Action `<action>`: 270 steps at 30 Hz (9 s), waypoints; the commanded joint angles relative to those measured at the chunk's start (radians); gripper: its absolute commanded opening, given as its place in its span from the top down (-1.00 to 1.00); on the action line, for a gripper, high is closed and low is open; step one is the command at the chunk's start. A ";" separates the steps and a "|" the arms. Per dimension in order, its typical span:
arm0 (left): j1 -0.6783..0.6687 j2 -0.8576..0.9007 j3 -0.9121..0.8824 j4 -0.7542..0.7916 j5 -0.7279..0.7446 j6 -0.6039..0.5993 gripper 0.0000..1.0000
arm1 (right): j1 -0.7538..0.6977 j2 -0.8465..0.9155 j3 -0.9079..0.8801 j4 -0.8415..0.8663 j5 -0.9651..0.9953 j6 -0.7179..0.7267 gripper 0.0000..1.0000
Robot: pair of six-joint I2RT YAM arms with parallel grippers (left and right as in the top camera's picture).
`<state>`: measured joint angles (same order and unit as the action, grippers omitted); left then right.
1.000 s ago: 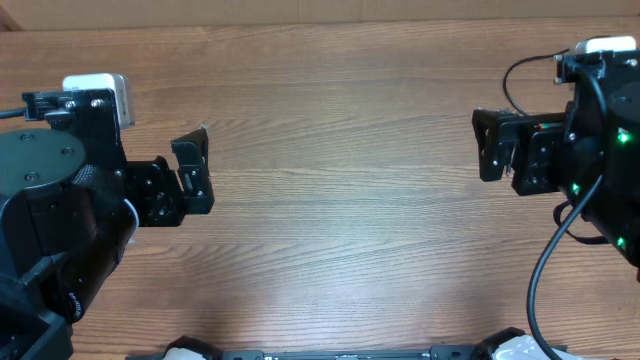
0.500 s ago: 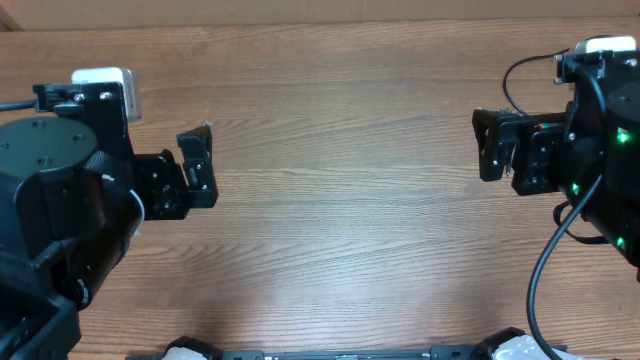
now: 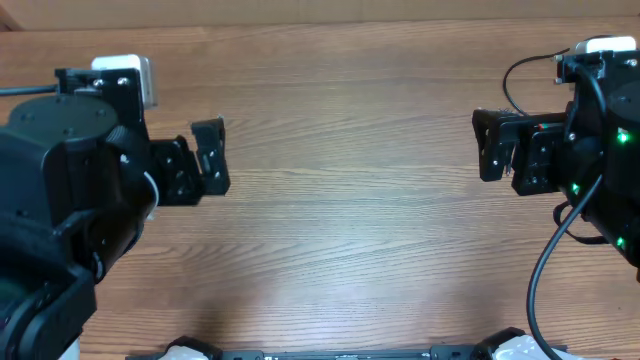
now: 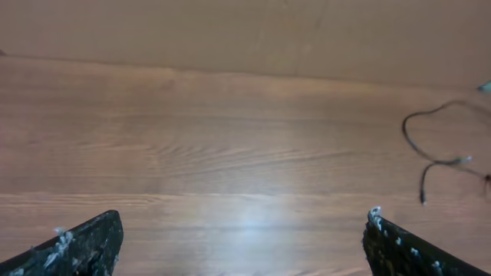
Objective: Untangle cables
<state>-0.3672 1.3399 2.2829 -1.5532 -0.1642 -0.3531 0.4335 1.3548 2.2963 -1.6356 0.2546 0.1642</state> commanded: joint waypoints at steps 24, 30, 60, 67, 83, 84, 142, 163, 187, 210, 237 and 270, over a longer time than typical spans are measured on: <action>0.129 -0.433 -1.023 1.332 -0.083 0.072 -0.98 | 0.005 -0.003 0.007 0.002 0.014 0.008 -1.00; 0.162 -0.628 -1.393 1.786 -0.082 0.072 -0.99 | 0.005 -0.003 0.007 0.002 0.014 0.008 -1.00; 0.303 -1.255 -2.157 1.939 -0.355 0.008 -0.99 | 0.005 -0.003 0.007 0.002 0.014 0.008 -1.00; 0.322 -1.272 -2.188 1.915 -0.360 -0.029 -0.99 | 0.005 -0.003 0.007 0.002 0.014 0.008 -1.00; 0.323 -1.337 -2.279 1.781 -0.360 -0.029 -0.99 | 0.005 -0.003 0.007 0.002 0.014 0.008 -1.00; 0.323 -1.337 -2.279 1.761 -0.360 -0.029 -0.99 | 0.005 -0.003 0.007 0.002 0.014 0.008 -1.00; 0.321 -1.336 -2.278 1.485 0.053 0.350 -0.99 | 0.005 -0.003 0.007 0.002 0.014 0.008 -1.00; 0.321 -1.336 -2.278 1.485 0.053 0.350 -0.99 | 0.005 -0.003 0.007 0.002 0.014 0.008 -1.00; 0.321 -1.336 -2.278 1.485 0.053 0.350 -0.99 | 0.003 -0.200 -0.552 0.652 0.014 -0.156 -0.99; 0.321 -1.336 -2.278 1.485 0.053 0.350 -0.99 | -0.300 -0.801 -1.722 1.680 -0.182 -0.174 -1.00; 0.321 -1.336 -2.278 1.485 0.053 0.350 -0.99 | -0.506 -1.159 -2.164 1.884 -0.302 -0.173 -1.00; 0.321 -1.336 -2.278 1.485 0.053 0.350 -0.99 | -0.506 -1.353 -2.288 1.552 -0.324 -0.171 -1.00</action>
<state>-0.0513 0.0132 0.0086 -0.0681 -0.1154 -0.0216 -0.0658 0.0113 0.0185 -0.0650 -0.0540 -0.0044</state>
